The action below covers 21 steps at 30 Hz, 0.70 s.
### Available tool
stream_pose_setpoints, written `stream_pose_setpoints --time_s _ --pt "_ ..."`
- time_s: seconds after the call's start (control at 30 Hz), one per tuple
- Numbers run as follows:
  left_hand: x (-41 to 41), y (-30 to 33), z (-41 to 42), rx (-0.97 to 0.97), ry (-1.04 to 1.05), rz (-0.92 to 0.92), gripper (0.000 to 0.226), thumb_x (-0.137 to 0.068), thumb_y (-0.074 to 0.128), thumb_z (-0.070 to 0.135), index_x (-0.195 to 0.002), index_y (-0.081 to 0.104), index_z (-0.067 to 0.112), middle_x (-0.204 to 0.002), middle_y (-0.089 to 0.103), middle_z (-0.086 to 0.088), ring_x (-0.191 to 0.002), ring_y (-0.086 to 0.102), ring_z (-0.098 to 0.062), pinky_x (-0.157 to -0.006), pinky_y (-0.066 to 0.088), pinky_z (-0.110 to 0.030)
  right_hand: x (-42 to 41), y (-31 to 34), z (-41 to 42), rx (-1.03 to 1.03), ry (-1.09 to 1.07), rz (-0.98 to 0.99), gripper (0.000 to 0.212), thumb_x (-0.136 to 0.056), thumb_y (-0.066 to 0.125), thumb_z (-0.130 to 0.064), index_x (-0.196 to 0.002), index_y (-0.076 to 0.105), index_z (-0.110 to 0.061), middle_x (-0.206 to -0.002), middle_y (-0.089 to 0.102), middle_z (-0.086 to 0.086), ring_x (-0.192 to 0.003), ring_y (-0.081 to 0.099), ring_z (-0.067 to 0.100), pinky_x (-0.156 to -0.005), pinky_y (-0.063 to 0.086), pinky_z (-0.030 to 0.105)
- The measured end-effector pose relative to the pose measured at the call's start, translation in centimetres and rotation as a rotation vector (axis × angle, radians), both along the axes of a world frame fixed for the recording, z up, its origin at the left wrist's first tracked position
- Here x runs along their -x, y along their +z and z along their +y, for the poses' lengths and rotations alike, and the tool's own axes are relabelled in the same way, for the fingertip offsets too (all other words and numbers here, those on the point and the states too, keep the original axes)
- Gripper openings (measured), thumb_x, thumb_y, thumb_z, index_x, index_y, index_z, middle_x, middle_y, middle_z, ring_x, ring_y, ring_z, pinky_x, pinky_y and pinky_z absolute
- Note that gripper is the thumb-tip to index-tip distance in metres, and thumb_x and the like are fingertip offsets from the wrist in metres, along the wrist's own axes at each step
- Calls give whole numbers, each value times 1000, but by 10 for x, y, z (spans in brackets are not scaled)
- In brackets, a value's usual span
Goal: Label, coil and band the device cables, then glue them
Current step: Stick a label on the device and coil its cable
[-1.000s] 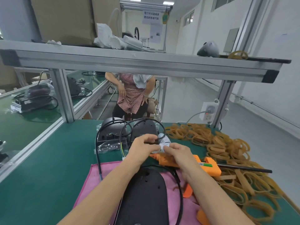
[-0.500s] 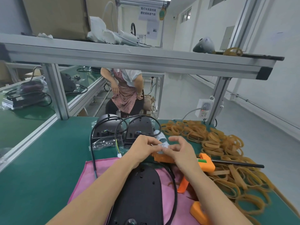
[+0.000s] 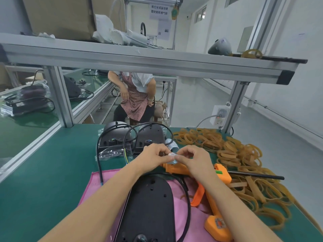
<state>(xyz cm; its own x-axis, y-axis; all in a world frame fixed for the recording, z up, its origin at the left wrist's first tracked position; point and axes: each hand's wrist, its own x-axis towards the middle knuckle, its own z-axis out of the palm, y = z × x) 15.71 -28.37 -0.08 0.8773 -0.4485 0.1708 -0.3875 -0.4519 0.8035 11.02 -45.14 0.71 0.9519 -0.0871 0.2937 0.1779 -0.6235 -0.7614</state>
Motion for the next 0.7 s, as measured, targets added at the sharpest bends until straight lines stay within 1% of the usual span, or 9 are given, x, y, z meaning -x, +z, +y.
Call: stream_pose_setpoints --time_s 0.1,0.17,0.27,0.33,0.43,0.5,0.57,0.63,0.7 --pt "2 -2 5 119 -37 34 13 -81 75 6 -81 69 19 -88 60 -6 -80 55 -18 -88 47 -45 -1 3 2 -60 36 71 13 -78 77 -15 -89 73 -19 -78 66 -5 -69 55 6 -64 41 12" --pt "2 -2 5 164 -40 39 12 -82 74 5 -81 70 16 -93 65 -6 -83 59 -15 -85 50 -37 -1 3 4 -31 69 57 6 -79 76 -14 -82 74 -20 -72 66 -7 -65 54 4 -61 38 11" --pt "1 -2 1 260 -32 122 10 -83 71 2 -82 69 12 -77 66 -1 -68 58 -6 -67 50 -23 0 3 4 -47 57 2 11 -79 76 -15 -73 70 -22 -65 62 -9 -60 50 3 -58 36 12" --pt "-1 -3 -1 280 -8 144 9 -84 71 2 -82 70 11 -67 64 5 -60 56 -1 -61 46 -16 1 3 5 -79 65 -11 12 -79 76 -16 -72 69 -24 -65 62 -7 -59 50 3 -58 37 12" --pt "-2 -6 -3 273 7 174 2 -85 71 6 -83 71 6 -66 64 2 -61 56 -5 -64 46 -17 1 2 5 -65 54 -20 9 -80 76 -19 -73 72 -22 -69 67 -5 -63 55 4 -61 41 15" --pt "-3 -9 -5 248 26 189 14 -86 71 14 -82 70 0 -69 61 -5 -66 51 -12 -66 42 -21 -1 0 4 -27 16 -34 5 -80 76 -19 -75 73 -19 -75 69 -5 -70 58 7 -64 41 16" --pt "-2 -11 -6 199 48 194 29 -87 71 25 -79 68 -3 -68 56 -7 -66 45 -12 -69 37 -23 -2 -2 3 3 -32 -43 4 -81 73 -18 -77 72 -19 -81 67 -4 -74 57 6 -65 38 11" --pt "-2 -10 -5 154 58 185 30 -87 70 30 -70 67 5 -63 54 -1 -61 44 -7 -70 36 -24 -2 -4 4 -10 -76 -42 7 -84 71 -17 -77 70 -20 -85 65 -5 -76 55 3 -65 36 8" --pt "-3 -7 1 93 52 186 26 -88 70 26 -64 66 16 -60 58 6 -59 47 -1 -76 39 -28 1 -1 5 -151 -122 -30 12 -86 69 -15 -76 68 -21 -85 65 -5 -79 57 6 -69 38 11"
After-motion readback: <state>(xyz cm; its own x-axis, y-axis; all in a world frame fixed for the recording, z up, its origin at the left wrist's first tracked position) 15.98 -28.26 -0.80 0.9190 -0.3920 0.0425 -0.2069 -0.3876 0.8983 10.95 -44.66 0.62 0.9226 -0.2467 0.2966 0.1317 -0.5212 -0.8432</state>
